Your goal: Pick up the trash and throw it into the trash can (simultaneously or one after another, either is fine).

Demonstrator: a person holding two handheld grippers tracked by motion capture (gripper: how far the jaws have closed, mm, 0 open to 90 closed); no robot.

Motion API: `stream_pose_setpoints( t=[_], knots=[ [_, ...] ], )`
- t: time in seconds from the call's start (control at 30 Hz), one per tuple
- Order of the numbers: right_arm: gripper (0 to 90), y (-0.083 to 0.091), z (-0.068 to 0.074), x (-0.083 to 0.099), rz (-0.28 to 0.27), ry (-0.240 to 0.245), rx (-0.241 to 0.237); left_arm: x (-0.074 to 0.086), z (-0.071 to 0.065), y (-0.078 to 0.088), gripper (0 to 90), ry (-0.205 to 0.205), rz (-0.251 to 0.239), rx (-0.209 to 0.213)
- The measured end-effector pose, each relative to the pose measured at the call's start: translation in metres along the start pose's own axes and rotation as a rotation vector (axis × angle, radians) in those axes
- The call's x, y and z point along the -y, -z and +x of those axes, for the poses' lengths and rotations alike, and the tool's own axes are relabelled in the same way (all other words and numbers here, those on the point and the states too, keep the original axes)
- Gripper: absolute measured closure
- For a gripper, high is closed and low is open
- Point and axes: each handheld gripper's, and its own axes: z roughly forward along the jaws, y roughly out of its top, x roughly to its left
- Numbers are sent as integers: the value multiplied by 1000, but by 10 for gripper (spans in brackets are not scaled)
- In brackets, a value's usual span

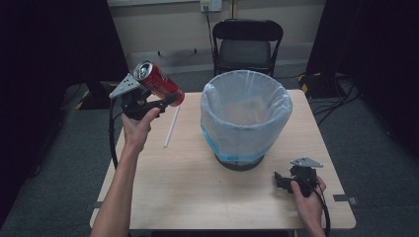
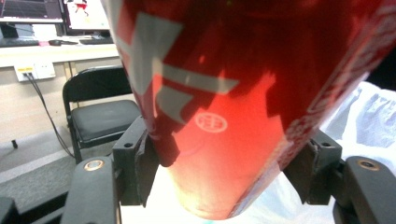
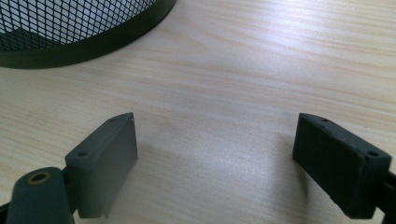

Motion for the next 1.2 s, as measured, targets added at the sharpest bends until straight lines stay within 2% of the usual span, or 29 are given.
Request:
stream_pose_setpoints(
  t=[0.37,0.63,0.77,1.07,1.2],
  knots=[
    [129,0,0,0,0,0,0,-22,-14,-8,345,-22,-35,31],
    [129,0,0,0,0,0,0,-27,-23,-19,345,-17,-48,63],
    [129,0,0,0,0,0,0,-30,-28,-23,345,-2,-61,77],
    [129,0,0,0,0,0,0,-44,-47,-38,345,-30,-65,117],
    [129,0,0,0,0,0,0,-48,-54,-45,345,-29,-66,143]
  ],
)
